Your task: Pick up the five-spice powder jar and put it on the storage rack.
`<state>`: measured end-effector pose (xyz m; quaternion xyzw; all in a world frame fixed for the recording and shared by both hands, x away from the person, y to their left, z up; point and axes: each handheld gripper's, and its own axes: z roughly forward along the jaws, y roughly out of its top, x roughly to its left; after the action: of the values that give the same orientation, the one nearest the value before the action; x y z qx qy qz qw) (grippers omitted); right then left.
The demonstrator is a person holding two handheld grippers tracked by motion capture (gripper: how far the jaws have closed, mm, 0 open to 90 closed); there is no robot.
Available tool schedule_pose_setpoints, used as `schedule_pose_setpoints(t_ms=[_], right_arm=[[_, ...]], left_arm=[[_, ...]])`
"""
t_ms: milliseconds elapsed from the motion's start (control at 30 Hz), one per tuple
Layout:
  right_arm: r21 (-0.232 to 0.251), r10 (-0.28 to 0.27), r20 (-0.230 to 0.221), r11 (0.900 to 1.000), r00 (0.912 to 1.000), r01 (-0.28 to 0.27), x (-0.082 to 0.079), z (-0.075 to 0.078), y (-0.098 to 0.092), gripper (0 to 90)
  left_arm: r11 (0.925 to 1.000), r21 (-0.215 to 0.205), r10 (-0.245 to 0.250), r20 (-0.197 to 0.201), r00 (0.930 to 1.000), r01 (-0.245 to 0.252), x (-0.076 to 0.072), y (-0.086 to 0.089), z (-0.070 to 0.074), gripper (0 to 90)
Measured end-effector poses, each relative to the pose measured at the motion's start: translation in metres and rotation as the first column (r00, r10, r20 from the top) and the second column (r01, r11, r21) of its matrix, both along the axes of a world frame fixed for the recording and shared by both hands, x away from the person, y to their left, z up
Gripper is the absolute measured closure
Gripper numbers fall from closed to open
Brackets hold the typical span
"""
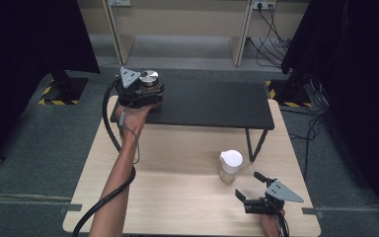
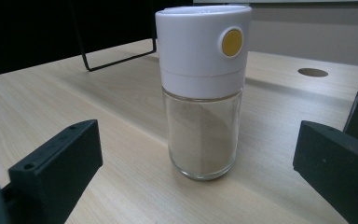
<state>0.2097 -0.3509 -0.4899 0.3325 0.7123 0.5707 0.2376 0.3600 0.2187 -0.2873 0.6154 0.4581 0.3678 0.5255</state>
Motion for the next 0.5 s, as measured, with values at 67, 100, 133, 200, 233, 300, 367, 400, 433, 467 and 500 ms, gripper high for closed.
schedule_pose_setpoints(t_ms=[67,100,133,200,233,300,367,400,433,467,500], right_arm=[[0.0,0.001,0.0,1.0,1.0,-0.001,0.0,0.0,0.0,1.1],[0.0,0.001,-0.001,1.0,1.0,-0.001,0.0,0.0,0.0,1.1],[0.0,0.001,0.0,1.0,1.0,-0.001,0.0,0.0,0.0,1.2],[-0.003,0.002,0.0,1.0,1.0,-0.002,0.0,0.0,0.0,1.2],[-0.004,0.002,0.001,1.0,1.0,-0.002,0.0,0.0,0.0,1.2],[-0.004,0.004,0.002,1.0,1.0,-0.004,0.0,0.0,0.0,1.1],[-0.006,0.004,0.003,1.0,1.0,-0.004,0.0,0.0,0.0,1.1],[-0.007,0.005,0.003,1.0,1.0,-0.005,0.0,0.0,0.001,1.1],[-0.008,0.005,0.003,1.0,1.0,-0.005,0.0,0.0,0.001,1.1],[-0.006,0.004,0.003,1.0,1.0,-0.004,0.0,0.0,0.001,1.1],[-0.007,0.004,0.002,1.0,1.0,-0.004,0.0,0.0,0.001,1.1]], left_arm=[[1.0,-0.002,-0.001,0.005,1.0,0.001,-0.002,0.002,0.0,0.1],[0.9999,-0.01,-0.006,0.01,0.9999,0.006,-0.004,0.004,-0.001,0.0],[0.9997,-0.019,-0.013,0.014,0.9998,0.013,-0.005,0.006,-0.002,0.0],[0.9991,-0.026,-0.033,0.037,0.9988,0.034,-0.01,0.009,-0.005,0.1],[0.9991,-0.014,-0.04,0.044,0.9982,0.041,-0.013,0.009,-0.005,0.1],[0.9985,-0.011,-0.054,0.049,0.9974,0.054,-0.017,0.01,-0.005,0.1],[0.9976,-0.017,-0.067,0.064,0.9957,0.068,-0.022,0.012,-0.007,0.1],[0.9972,-0.022,-0.07,0.069,0.9952,0.071,-0.025,0.012,-0.008,0.1],[0.9969,-0.028,-0.072,0.079,0.9943,0.074,-0.028,0.013,-0.01,0.1],[0.9967,-0.035,-0.07,0.097,0.9928,0.074,-0.034,0.014,-0.015,0.2],[0.9966,-0.034,-0.071,0.1,0.9924,0.075,-0.036,0.014,-0.016,0.4]])
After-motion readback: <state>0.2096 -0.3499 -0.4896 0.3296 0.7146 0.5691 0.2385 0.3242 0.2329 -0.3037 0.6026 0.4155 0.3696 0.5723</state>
